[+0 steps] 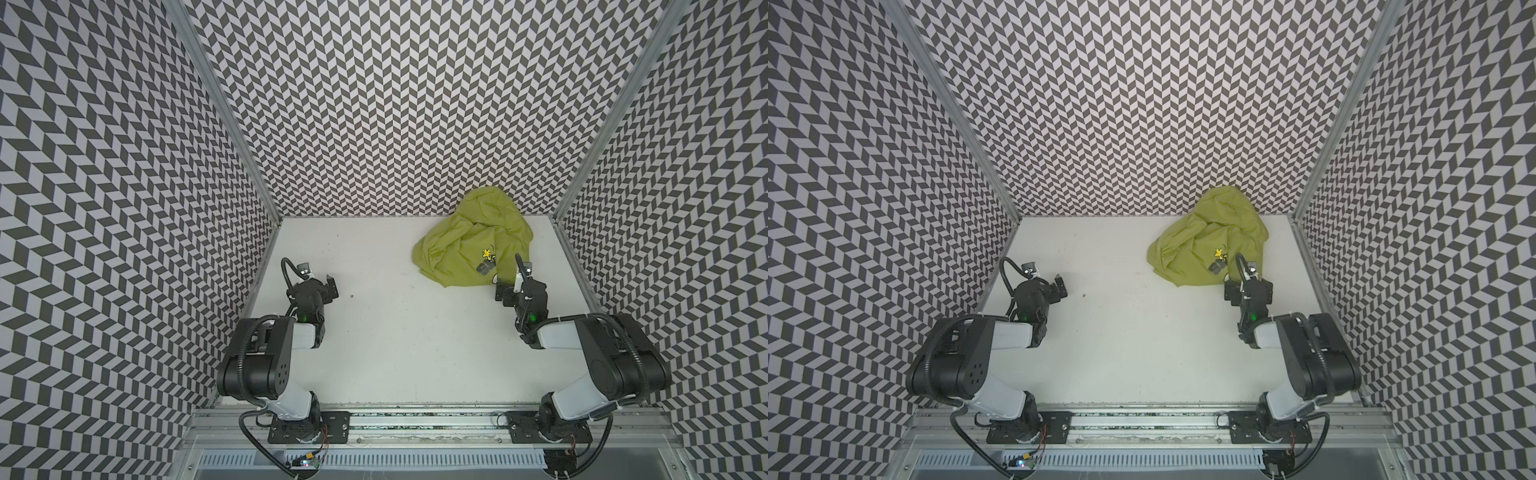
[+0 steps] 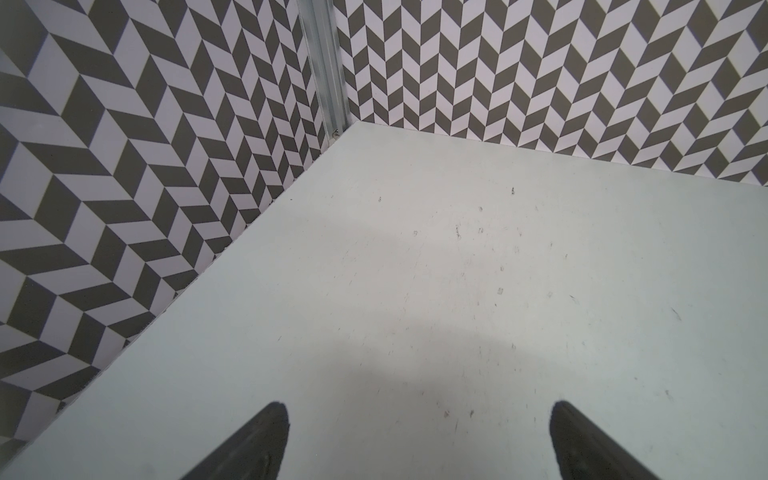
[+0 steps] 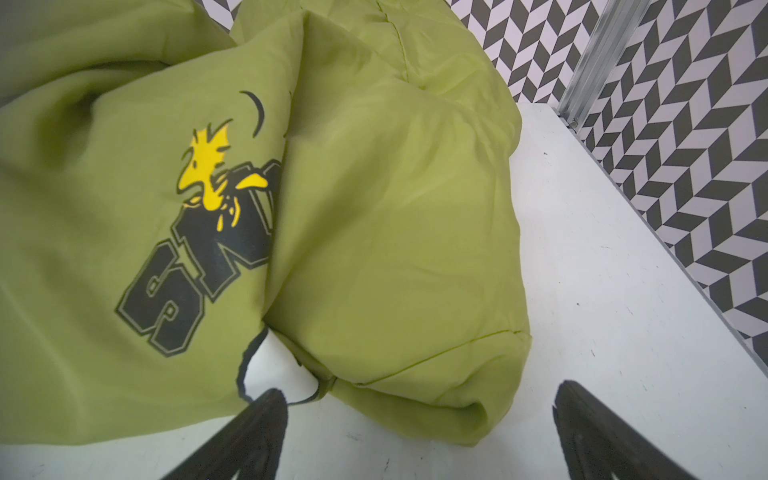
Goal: Zip up the jacket
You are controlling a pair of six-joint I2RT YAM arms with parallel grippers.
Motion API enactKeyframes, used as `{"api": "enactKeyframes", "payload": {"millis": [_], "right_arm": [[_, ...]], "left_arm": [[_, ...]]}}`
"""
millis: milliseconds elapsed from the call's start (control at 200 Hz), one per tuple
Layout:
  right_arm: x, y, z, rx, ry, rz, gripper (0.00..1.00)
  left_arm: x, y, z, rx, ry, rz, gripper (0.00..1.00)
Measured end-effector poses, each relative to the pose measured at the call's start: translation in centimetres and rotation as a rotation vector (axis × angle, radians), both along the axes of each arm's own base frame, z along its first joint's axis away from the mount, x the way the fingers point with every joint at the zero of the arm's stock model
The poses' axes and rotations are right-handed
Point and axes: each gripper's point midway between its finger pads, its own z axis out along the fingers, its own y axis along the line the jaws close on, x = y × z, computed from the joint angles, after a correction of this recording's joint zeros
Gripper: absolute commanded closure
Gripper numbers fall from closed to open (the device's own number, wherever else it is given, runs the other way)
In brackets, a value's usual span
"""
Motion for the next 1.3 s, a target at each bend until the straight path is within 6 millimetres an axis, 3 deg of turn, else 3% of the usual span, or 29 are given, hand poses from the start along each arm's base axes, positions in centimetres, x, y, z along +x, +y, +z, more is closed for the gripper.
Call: {"api": "enactKeyframes", "payload": {"millis": [921, 1042, 1192, 1302], "right_arm": [[-0.2, -0.1, 0.4, 0.0, -0.005, -0.006, 0.0], [-1.0, -0.5, 2.0, 0.006, -0.004, -0.026, 0.0], [-1.3, -1.5, 6.9, 0.078, -0.027, -0.115, 0.0], [-1.6, -2.4, 9.3, 0.158, 0.012, -0.19, 0.0]], "left_arm": [[-0.1, 0.2, 0.0, 0.0, 0.023, 0.01, 0.0], [0.1, 0.5, 2.5, -0.001, 0.013, 0.028, 0.0], [-0.7, 0.9, 7.8, -0.053, -0.065, 0.076, 0.0], [-1.3, 1.5, 10.4, -0.158, -0.066, 0.144, 0.0]]}}
